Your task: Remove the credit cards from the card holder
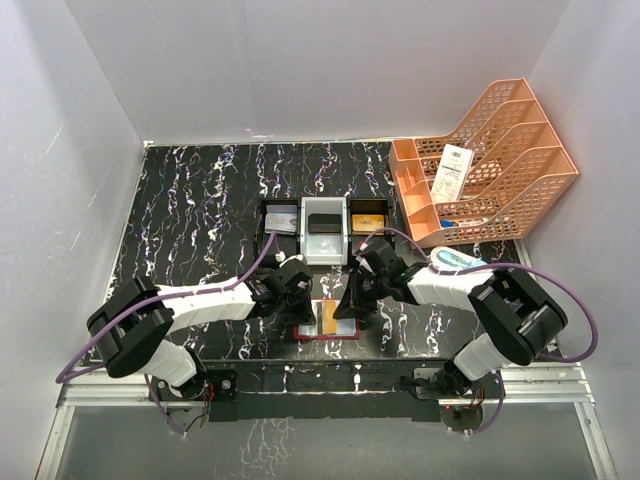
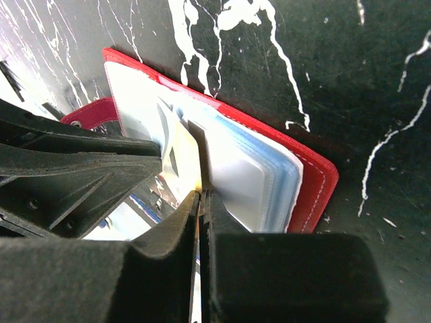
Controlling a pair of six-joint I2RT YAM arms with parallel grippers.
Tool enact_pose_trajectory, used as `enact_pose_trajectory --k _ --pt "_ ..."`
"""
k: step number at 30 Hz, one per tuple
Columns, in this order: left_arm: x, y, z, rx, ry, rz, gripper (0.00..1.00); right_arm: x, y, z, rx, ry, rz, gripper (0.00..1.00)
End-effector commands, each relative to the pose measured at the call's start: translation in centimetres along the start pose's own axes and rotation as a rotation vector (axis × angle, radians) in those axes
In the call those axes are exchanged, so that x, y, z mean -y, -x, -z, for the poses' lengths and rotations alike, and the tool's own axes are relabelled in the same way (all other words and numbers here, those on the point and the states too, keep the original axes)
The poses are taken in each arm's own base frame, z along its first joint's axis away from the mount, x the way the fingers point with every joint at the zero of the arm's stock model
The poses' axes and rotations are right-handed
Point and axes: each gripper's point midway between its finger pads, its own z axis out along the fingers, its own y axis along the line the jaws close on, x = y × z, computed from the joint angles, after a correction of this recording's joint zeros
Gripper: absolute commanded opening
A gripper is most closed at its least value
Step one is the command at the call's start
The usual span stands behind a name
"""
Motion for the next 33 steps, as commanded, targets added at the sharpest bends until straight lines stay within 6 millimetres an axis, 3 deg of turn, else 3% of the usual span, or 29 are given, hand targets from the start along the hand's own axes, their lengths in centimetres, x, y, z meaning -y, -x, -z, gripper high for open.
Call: enact_pose_trajectory --k 1,5,9,17,21,25,28,31,33 --pt "-4.2 -1.8 0.1 -0.05 0.153 -0.043 0.15 0.2 1.0 0.7 0.045 -0.033 0.021 0.0" --pt "-3.9 -1.7 0.3 -0.044 0.139 -0.045 0.15 -0.3 1.1 1.0 0.057 -0.009 0.033 0.0" --pt "-3.2 -1.6 0.3 -0.043 0.108 -0.048 0.15 -1.3 1.0 0.7 0.055 0.068 0.02 0.11" --pt "-3.2 -1.5 0.1 -0.047 0.117 -0.043 0.14 -2.1 1.2 0.0 0.075 0.143 -0.016 0.22" --pt "-3.4 -1.6 0.1 -0.047 0.125 -0.04 0.14 -2.1 1.1 -0.3 0.067 0.157 -0.023 0.19" --pt "-3.5 -1.4 0.4 -0.029 0.123 -0.026 0.14 -2.1 0.7 -0.5 0.056 0.166 -0.027 0.05" --pt "-3.6 -0.9 1.0 -0.001 0.137 -0.018 0.15 -1.5 0.7 -0.3 0.067 0.129 -0.028 0.01" --pt "-3.9 0.2 2.0 0.051 0.174 -0.001 0.24 -1.2 0.6 0.1 0.082 0.106 -0.025 0.0" --pt "-2.8 1.6 3.0 0.107 0.144 -0.001 0.3 -1.4 0.4 0.3 0.075 0.121 -0.026 0.0"
